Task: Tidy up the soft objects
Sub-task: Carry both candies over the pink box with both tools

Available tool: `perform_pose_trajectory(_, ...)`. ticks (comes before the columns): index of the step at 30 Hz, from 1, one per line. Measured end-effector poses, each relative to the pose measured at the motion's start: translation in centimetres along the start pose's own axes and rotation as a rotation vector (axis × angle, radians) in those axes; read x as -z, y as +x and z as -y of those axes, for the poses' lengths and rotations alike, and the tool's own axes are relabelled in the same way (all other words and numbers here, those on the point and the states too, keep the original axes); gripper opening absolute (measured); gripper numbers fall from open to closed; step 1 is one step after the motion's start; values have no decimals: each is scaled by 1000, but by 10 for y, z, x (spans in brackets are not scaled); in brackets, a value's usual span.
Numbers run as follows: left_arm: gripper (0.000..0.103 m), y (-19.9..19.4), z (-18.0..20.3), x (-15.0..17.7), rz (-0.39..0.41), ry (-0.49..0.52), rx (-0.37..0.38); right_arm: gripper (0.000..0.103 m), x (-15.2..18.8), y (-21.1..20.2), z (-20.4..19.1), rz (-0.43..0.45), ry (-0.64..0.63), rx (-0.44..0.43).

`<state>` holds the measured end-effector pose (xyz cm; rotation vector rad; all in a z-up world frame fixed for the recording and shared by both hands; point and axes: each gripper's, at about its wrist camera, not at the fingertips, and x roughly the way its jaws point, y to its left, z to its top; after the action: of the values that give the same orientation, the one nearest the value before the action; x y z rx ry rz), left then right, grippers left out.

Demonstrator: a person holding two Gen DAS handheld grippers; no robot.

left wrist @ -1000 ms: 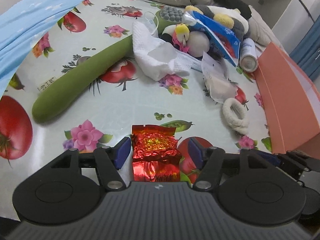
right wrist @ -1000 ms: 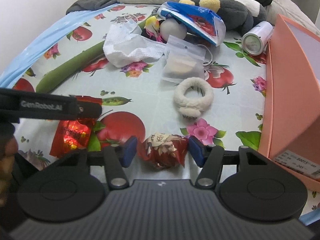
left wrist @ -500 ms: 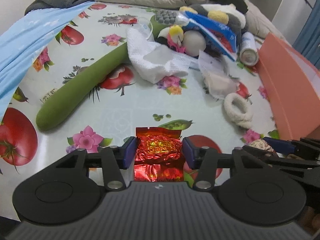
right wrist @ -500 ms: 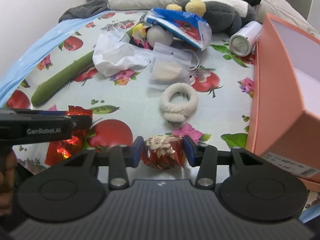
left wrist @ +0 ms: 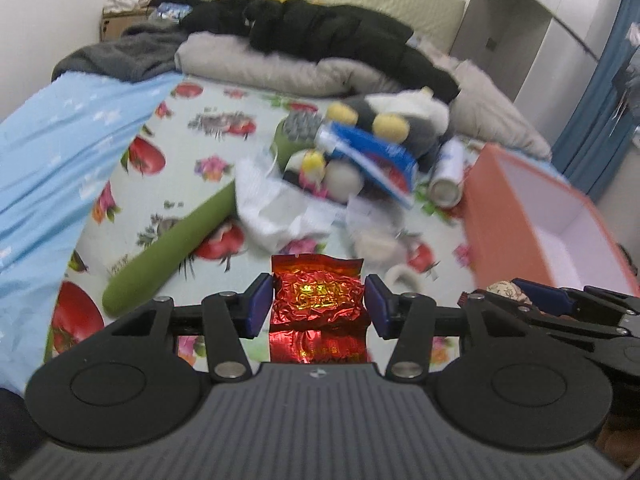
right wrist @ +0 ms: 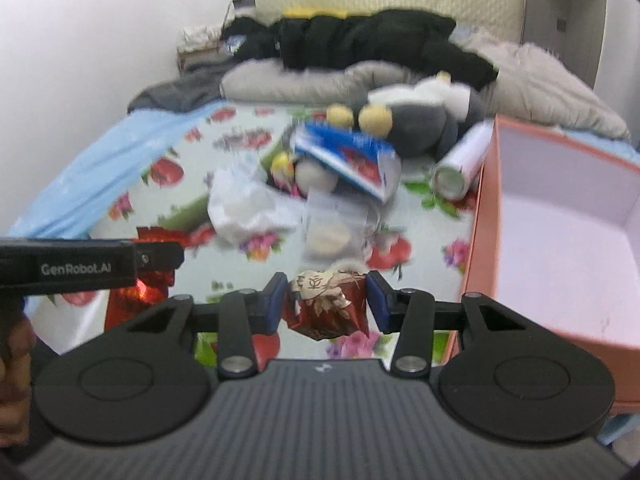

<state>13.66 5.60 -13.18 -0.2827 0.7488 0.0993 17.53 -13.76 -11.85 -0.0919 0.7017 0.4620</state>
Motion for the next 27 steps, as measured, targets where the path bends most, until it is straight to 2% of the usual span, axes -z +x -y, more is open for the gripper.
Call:
perform_pose_trajectory(13, 56, -71, 37, -40, 152, 13, 87, 47, -41, -71, 5, 179, 0, 23)
perform_pose_trajectory(21, 56, -102, 70, -52, 218, 48, 165, 47, -49, -111, 21, 262, 22, 75)
perform_pose_trajectory(27, 56, -112, 102, -55, 228, 88, 236, 47, -40, -137, 48, 288, 69, 148)
